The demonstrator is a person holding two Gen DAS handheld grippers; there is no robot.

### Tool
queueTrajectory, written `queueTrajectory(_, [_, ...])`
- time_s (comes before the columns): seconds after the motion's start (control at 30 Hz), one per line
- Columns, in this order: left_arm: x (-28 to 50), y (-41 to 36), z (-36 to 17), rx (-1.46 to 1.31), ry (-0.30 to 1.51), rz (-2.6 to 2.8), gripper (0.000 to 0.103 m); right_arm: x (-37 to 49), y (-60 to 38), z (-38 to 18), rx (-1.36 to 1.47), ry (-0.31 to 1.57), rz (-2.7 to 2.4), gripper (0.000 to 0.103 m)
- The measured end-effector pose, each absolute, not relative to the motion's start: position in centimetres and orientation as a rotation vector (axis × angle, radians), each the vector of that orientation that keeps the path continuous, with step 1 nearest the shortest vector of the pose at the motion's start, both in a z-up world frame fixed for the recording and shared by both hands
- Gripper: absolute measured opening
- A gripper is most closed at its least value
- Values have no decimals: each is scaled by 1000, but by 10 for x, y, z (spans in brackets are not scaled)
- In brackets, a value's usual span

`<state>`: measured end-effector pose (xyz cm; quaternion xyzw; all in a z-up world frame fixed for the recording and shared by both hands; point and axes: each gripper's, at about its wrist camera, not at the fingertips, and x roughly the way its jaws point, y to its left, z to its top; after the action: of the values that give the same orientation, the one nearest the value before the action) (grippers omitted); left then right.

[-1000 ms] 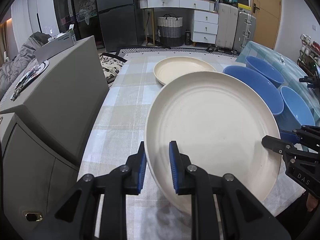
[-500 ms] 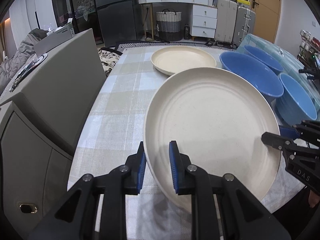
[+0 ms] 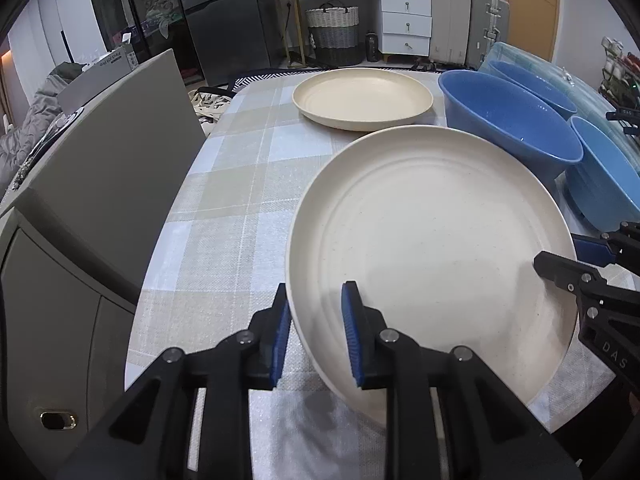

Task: Organize plates and bowls

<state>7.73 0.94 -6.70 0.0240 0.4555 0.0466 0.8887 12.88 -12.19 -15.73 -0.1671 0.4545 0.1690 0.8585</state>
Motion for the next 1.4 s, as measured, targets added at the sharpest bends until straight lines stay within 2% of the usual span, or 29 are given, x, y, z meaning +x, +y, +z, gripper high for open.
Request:
queueTrajectory(0.93, [90,-19,-89,252,1003,116,27,135,-119,-180,-436,967,279,29])
queueTrajectory(1.0, [91,-16,-89,235,1005,112,27,136,-119,-180,-429,971,286,31])
queueTrajectory(1.03, [91,-15,-88,223,1007,107,28,136,-119,-180,-419,976,294,34])
queueTrajectory(1.07, [91,-14,-89,215,1008,104,29,138,-119,-180,-391,989,311,41])
queueTrajectory(1.13, [92,-12,-88,191,1014,94,31,141,-122,-178,-341,1005,335,46])
queueTrajectory(1.3, [94,-3,-87,99,1043,67,41,143,-122,-177,-335,1012,350,46])
queueTrajectory(1.4, [91,7,-77,52,1020,91,45,141,-124,-170,-326,995,350,52])
